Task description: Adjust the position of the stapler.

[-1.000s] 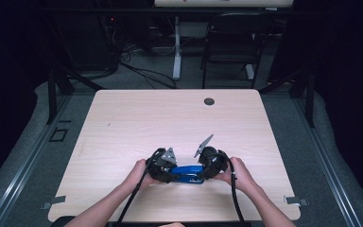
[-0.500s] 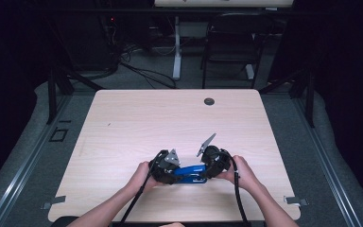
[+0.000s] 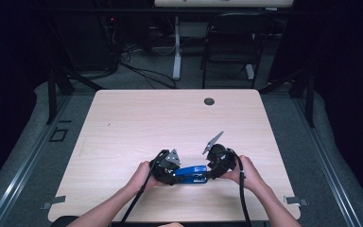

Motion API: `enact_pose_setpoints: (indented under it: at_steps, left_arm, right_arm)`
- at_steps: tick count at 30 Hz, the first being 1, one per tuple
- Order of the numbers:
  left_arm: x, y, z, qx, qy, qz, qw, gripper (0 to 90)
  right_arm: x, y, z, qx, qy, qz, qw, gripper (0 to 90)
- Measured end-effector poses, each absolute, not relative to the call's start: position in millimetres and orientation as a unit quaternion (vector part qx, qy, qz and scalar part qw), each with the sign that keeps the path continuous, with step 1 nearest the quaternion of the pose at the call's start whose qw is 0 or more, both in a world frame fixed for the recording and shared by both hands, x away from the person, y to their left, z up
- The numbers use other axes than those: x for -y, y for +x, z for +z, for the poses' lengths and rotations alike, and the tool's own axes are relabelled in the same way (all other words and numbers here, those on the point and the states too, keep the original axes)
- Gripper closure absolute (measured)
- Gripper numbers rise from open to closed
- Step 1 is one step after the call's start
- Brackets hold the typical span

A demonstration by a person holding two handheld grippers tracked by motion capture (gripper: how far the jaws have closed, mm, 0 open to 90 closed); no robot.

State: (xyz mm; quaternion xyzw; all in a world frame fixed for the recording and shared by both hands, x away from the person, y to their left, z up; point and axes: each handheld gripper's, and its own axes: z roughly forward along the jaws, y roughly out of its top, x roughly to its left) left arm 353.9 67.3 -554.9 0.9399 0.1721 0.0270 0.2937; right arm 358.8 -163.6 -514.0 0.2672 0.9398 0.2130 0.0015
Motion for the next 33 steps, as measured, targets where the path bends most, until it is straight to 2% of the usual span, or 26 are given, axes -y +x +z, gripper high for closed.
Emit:
enact_pose_setpoints:
  at_steps: [1, 2, 8, 11, 14, 15, 16, 23, 33]
  left_arm:
    - [-67, 354, -555, -0.172, 0.94, 0.027, 0.294, 45.0]
    - [-68, 355, -554, -0.175, 0.939, 0.027, 0.294, 45.0]
    - [-73, 359, -550, -0.187, 0.933, 0.025, 0.308, 29.6]
    - [-74, 360, -548, -0.192, 0.93, 0.027, 0.311, 19.0]
    - [-74, 361, -545, -0.196, 0.928, 0.026, 0.315, 17.2]
    - [-73, 362, -545, -0.196, 0.928, 0.026, 0.315, 14.6]
    - [-72, 362, -544, -0.198, 0.928, 0.025, 0.315, 14.0]
    - [-68, 362, -543, -0.199, 0.929, 0.025, 0.31, 7.4]
    - [-58, 365, -541, -0.198, 0.93, 0.021, 0.31, 1.7]
  right_arm:
    - [164, 359, -514, -0.94, 0.267, 0.213, 0.002, 46.5]
    - [167, 358, -513, -0.938, 0.273, 0.213, 0.004, 43.4]
    - [185, 353, -511, -0.921, 0.315, 0.229, 0.009, 27.0]
    - [194, 349, -510, -0.915, 0.331, 0.229, 0.021, 14.1]
    - [201, 347, -507, -0.91, 0.343, 0.231, 0.028, 10.9]
    - [206, 345, -505, -0.904, 0.357, 0.233, 0.029, 5.3]
    - [209, 344, -505, -0.903, 0.361, 0.232, 0.03, 3.6]
    - [214, 342, -505, -0.896, 0.378, 0.231, 0.034, 0.3]
    - [219, 348, -504, -0.892, 0.385, 0.234, 0.04, 0.8]
